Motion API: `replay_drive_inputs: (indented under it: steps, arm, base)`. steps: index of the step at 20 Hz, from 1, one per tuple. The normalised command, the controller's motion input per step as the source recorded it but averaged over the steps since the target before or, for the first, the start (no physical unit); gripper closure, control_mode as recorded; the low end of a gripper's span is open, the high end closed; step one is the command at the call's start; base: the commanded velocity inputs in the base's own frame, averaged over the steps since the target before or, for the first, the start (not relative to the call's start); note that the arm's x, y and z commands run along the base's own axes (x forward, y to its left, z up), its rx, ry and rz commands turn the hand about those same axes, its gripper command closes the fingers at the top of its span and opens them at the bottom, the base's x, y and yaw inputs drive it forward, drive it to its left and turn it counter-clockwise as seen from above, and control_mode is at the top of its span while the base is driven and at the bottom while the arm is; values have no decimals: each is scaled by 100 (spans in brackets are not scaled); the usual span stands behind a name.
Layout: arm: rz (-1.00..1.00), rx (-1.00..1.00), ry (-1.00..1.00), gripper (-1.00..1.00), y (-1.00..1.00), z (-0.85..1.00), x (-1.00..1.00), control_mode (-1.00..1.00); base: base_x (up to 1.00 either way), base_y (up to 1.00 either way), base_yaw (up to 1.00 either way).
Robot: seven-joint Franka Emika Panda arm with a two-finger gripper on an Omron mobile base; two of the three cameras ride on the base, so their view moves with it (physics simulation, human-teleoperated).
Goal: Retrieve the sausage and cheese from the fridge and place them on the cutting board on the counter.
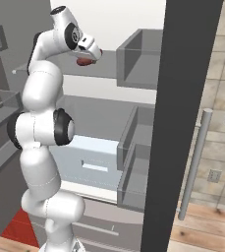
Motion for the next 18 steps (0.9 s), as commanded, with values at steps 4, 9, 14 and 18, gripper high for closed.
replay_drive_inputs:
  steps: [4,9,14,18]
  arm:
    - [0,0,0,100,0,-52,0,-100]
    - [0,0,0,100,0,-32,0,-100]
    - [3,0,-6,100,-14,2,-44,-100]
    - [8,0,-7,100,-13,0,-87,-100]
  base:
    - [0,0,0]
    - [0,0,0]
    - [0,0,0]
    - [0,0,0]
